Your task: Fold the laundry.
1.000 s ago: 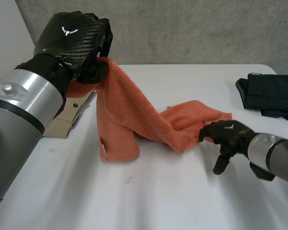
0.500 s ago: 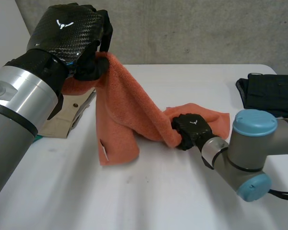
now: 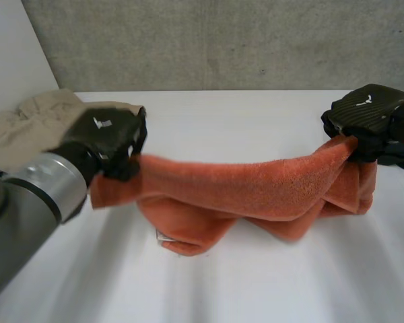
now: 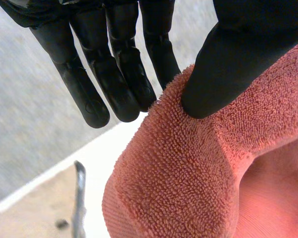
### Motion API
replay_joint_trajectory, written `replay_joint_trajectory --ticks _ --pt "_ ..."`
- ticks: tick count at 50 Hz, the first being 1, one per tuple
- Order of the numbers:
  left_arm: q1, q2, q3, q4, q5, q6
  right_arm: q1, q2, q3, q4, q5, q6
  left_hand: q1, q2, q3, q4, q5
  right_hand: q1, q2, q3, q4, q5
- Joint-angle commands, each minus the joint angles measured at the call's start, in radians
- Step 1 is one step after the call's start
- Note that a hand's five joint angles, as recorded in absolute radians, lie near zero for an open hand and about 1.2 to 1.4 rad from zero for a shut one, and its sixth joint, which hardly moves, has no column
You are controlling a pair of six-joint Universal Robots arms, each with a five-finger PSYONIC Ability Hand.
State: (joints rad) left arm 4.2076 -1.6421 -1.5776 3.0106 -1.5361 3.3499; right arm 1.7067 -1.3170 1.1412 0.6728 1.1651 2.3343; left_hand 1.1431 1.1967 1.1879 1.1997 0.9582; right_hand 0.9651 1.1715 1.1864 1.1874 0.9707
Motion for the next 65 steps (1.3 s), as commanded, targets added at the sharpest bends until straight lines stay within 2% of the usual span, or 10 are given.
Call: replay_joint_trajectory --ticks 1,7,11,13,20,25,28,41,49,65 --pt "-0.014 -0.123 0.007 0.03 -0.003 -0.012 0.08 0.206 -0.032 -0.209 0.005 -0.029 0.253 0.2 0.208 0.197 0.264 0.431 0.225 0.21 0.209 0.251" --pt "-0.003 -0.217 0.065 0.105 -0.015 -0.007 0.241 0.373 0.023 -0.614 -0.004 -0.13 0.253 0.2 0.208 0.197 0.264 0.418 0.211 0.196 0.195 0.238" --pt "0.017 -0.252 0.09 0.12 -0.012 -0.001 0.268 0.43 0.054 -0.743 0.025 -0.132 0.253 0.2 0.208 0.197 0.264 -0.59 -0.796 -0.811 -0.812 -0.77" --pt "0.034 -0.266 0.097 0.126 -0.012 -0.001 0.268 0.429 0.052 -0.748 0.041 -0.109 0.253 0.2 0.208 0.197 0.264 -0.791 -0.997 -1.012 -1.013 -0.971" --pt "0.075 -0.3 0.102 0.165 -0.01 -0.001 0.223 0.228 0.127 -0.733 0.195 0.294 0.253 0.2 0.208 0.197 0.264 -0.791 -0.997 -1.012 -1.013 -0.971" --pt "0.089 -0.3 0.093 0.202 -0.01 -0.003 0.134 0.079 0.227 -0.63 0.185 0.545 0.253 0.2 0.208 0.197 0.264 -0.791 -0.997 -1.012 -1.013 -0.971" --pt "0.098 -0.3 0.087 0.205 -0.01 -0.001 0.051 0.032 0.29 -0.543 0.159 0.635 0.253 0.2 0.208 0.197 0.264 -0.578 -0.785 -0.8 -0.801 -0.758" --pt "0.094 -0.286 0.059 0.205 -0.01 0.002 -0.075 0.138 0.402 -0.59 0.004 0.746 0.253 0.2 0.208 0.197 0.264 -0.408 -0.614 -0.629 -0.63 -0.588" --pt "0.094 -0.274 0.044 0.203 -0.015 0.002 -0.05 0.278 0.287 -0.611 0.005 0.789 0.253 0.2 0.208 0.197 0.264 -0.211 -0.417 -0.432 -0.433 -0.391" --pt "0.095 -0.243 0.016 0.203 -0.015 0.003 0.047 0.481 0.077 -0.627 0.059 0.82 0.253 0.2 0.208 0.197 0.264 -0.202 -0.408 -0.423 -0.424 -0.382"
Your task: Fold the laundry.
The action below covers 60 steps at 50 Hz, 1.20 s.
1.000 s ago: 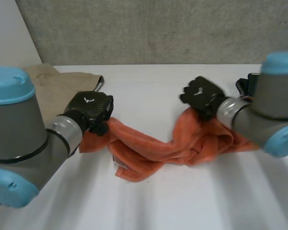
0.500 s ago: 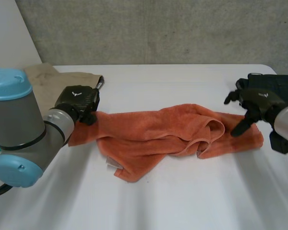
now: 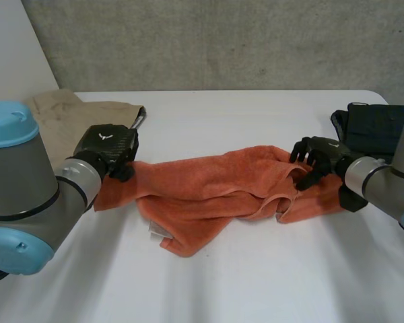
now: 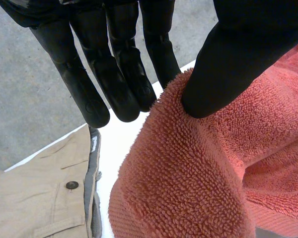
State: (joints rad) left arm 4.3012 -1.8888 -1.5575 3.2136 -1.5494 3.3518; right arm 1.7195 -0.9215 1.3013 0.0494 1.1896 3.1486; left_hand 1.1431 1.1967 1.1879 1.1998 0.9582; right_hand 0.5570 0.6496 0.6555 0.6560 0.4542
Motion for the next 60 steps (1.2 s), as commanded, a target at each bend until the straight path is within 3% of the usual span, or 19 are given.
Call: replay_joint_trajectory --ticks 1,3,6,9,13,18,25,32,35,40,43,47,49,54,60 --pt "0.002 0.004 -0.003 0.0 -0.001 0.001 0.035 0.096 -0.091 -0.003 0.044 0.001 0.253 0.2 0.208 0.196 0.264 0.209 0.117 0.111 0.11 0.137" --pt "0.002 0.004 -0.003 -0.001 -0.001 0.001 0.037 0.122 -0.117 0.004 0.071 -0.004 0.253 0.2 0.208 0.196 0.264 0.387 0.295 0.289 0.288 0.315" --pt "0.003 0.01 -0.001 -0.006 -0.001 0.003 0.04 0.118 -0.134 0.013 0.099 -0.036 0.253 0.2 0.208 0.196 0.264 0.838 0.746 0.74 0.739 0.766" --pt "0.005 0.033 -0.001 -0.011 -0.001 0.003 0.037 0.07 -0.128 0.012 0.111 -0.091 0.253 0.2 0.208 0.196 0.264 0.839 0.747 0.741 0.74 0.768" --pt "0.017 0.091 -0.006 -0.038 0.003 0.008 0.032 -0.12 -0.103 0.021 0.1 -0.194 0.253 0.2 0.208 0.196 0.264 0.839 0.747 0.741 0.74 0.768" --pt "0.031 0.206 -0.001 -0.168 0.014 0.008 0.017 -0.385 -0.1 0.263 0.053 -0.468 0.253 0.2 0.208 0.196 0.264 0.839 0.747 0.741 0.74 0.768" --pt "0.034 0.252 0.004 -0.296 0.07 0.046 -0.014 -0.419 -0.093 0.577 0.039 -0.79 0.253 0.2 0.208 0.196 0.264 0.839 0.747 0.741 0.74 0.768" --pt "0.031 0.088 0.02 -0.284 0.091 0.113 0.0 -0.304 -0.051 0.658 0.091 -0.88 0.253 0.2 0.208 0.196 0.264 0.839 0.747 0.741 0.74 0.768" --pt "0.028 -0.042 0.112 -0.221 0.089 0.141 0.014 -0.186 -0.126 0.61 0.183 -0.918 0.253 0.2 0.208 0.196 0.264 0.839 0.747 0.741 0.74 0.768" --pt "0.015 -0.173 0.368 -0.028 0.063 0.149 0.052 -0.033 -0.366 0.364 0.336 -0.941 0.253 0.2 0.208 0.196 0.264 0.839 0.747 0.741 0.74 0.768" --pt "0.003 -0.185 0.473 0.095 0.064 0.152 0.069 -0.022 -0.454 0.2 0.358 -0.929 0.253 0.2 0.208 0.196 0.264 0.839 0.747 0.741 0.74 0.768" --pt "-0.001 -0.176 0.592 0.384 0.052 0.144 0.097 -0.091 -0.491 -0.185 0.331 -0.915 0.253 0.2 0.208 0.196 0.264 0.839 0.747 0.741 0.74 0.768" --pt "-0.003 -0.17 0.611 0.449 0.048 0.141 0.098 -0.128 -0.482 -0.284 0.318 -0.907 0.253 0.2 0.208 0.196 0.264 0.839 0.747 0.741 0.74 0.768" --pt "-0.023 -0.139 0.603 0.439 0.014 0.141 0.103 -0.213 -0.442 -0.359 0.26 -0.862 0.253 0.2 0.208 0.196 0.264 0.839 0.747 0.741 0.74 0.768" --pt "0.002 -0.012 0.39 0.355 -0.024 0.136 0.094 -0.28 -0.272 -0.356 0.16 -0.792 0.253 0.2 0.208 0.196 0.264 0.839 0.747 0.741 0.74 0.768"
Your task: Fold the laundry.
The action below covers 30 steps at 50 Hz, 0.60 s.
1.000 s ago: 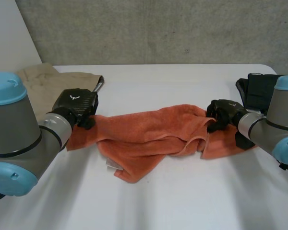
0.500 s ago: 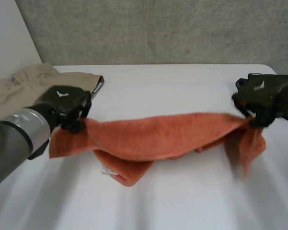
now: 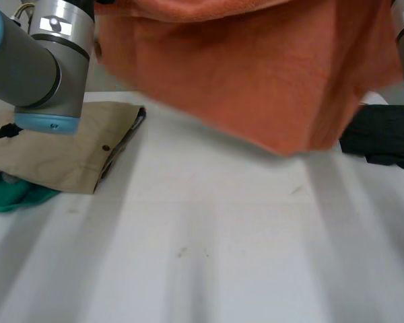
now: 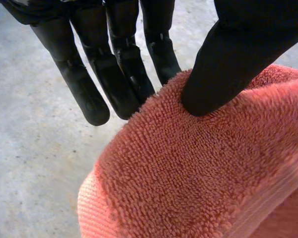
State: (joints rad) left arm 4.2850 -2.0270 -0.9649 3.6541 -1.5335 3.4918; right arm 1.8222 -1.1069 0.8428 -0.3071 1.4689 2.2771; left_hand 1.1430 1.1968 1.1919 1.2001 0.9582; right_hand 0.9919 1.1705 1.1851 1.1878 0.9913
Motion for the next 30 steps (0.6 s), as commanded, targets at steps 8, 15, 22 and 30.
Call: replay_joint_trajectory --ticks 8,15,22,30 --pt "0.05 0.222 -0.567 -0.137 -0.034 -0.03 -0.026 -0.28 0.553 0.169 -0.269 0.084 0.253 0.199 0.204 0.196 0.264 0.404 0.226 0.211 0.209 0.23" --pt "0.041 0.106 -0.729 -0.17 -0.033 -0.025 -0.054 -0.271 0.829 0.324 -0.358 0.068 0.253 0.199 0.204 0.196 0.264 0.404 0.226 0.211 0.209 0.23" --pt "0.035 -0.047 -0.672 -0.224 -0.042 -0.014 -0.05 -0.091 0.846 0.312 -0.348 0.082 0.253 0.199 0.204 0.196 0.264 0.404 0.226 0.211 0.209 0.23" --pt "0.038 0.016 -0.66 -0.243 -0.024 -0.013 -0.058 -0.051 0.834 0.264 -0.335 0.228 -0.562 -0.616 -0.611 -0.62 -0.552 0.404 0.226 0.211 0.209 0.23"
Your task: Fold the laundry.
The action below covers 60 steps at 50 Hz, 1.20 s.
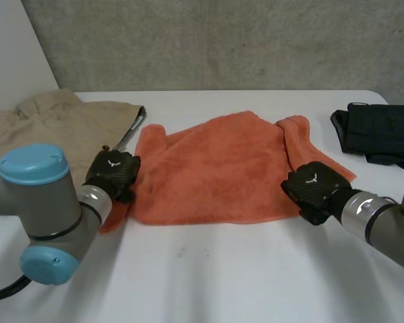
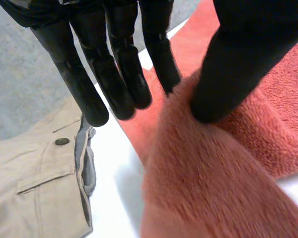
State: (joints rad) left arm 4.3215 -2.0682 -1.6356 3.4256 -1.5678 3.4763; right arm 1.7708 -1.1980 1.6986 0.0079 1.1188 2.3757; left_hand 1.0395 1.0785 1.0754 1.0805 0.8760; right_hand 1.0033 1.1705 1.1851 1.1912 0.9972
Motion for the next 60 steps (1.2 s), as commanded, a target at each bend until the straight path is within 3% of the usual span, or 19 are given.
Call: replay_joint_trajectory --ticks 1,7,8,12,16,25,28,34,49,60 --pt "-0.002 0.083 -0.001 -0.013 0.011 0.003 -0.01 0.04 -0.022 -0.058 0.018 0.149 -0.468 -0.507 -0.504 -0.509 -0.479 0.393 0.226 0.211 0.205 0.225" --pt "0.009 0.203 -0.09 -0.011 0.011 0.003 -0.013 0.048 -0.025 -0.097 0.033 0.229 -0.456 -0.495 -0.492 -0.497 -0.467 0.339 0.172 0.157 0.151 0.17" --pt "0.01 0.22 -0.104 -0.011 0.011 0.003 -0.011 0.043 -0.024 -0.106 0.035 0.231 -0.444 -0.483 -0.48 -0.485 -0.455 0.03 -0.137 -0.152 -0.158 -0.138" --pt "0.036 0.301 -0.174 -0.019 0.009 0.027 -0.013 0.035 -0.03 -0.109 0.039 0.24 -0.327 -0.366 -0.363 -0.368 -0.338 -0.459 -0.626 -0.641 -0.647 -0.627" --pt "0.055 0.355 -0.249 -0.052 0.009 0.081 -0.014 0.035 -0.034 -0.109 0.055 0.24 -0.084 -0.123 -0.12 -0.125 -0.095 -0.542 -0.709 -0.724 -0.73 -0.711" --pt "0.029 0.335 -0.317 -0.152 0.006 0.099 -0.016 0.038 -0.033 -0.108 0.064 0.241 -0.112 -0.151 -0.148 -0.153 -0.123 -0.575 -0.742 -0.757 -0.763 -0.743" --pt "0.03 0.291 -0.313 -0.129 0.005 0.098 -0.014 0.038 -0.03 -0.108 0.064 0.24 -0.314 -0.353 -0.35 -0.355 -0.325 -0.572 -0.739 -0.754 -0.76 -0.74" --pt "0.044 0.205 -0.268 -0.048 0.0 0.099 -0.013 0.035 -0.022 -0.108 0.058 0.24 -0.482 -0.521 -0.518 -0.523 -0.493 -0.563 -0.73 -0.745 -0.751 -0.732" --pt "0.041 -0.024 -0.021 -0.003 -0.008 0.125 -0.011 0.035 -0.011 -0.108 0.047 0.238 -0.585 -0.624 -0.621 -0.626 -0.596 -0.551 -0.719 -0.733 -0.739 -0.72" --pt "0.044 -0.171 0.126 0.035 0.0 0.32 -0.011 0.035 -0.011 -0.108 0.044 0.226 -0.515 -0.554 -0.551 -0.556 -0.526 -0.551 -0.719 -0.733 -0.739 -0.72"
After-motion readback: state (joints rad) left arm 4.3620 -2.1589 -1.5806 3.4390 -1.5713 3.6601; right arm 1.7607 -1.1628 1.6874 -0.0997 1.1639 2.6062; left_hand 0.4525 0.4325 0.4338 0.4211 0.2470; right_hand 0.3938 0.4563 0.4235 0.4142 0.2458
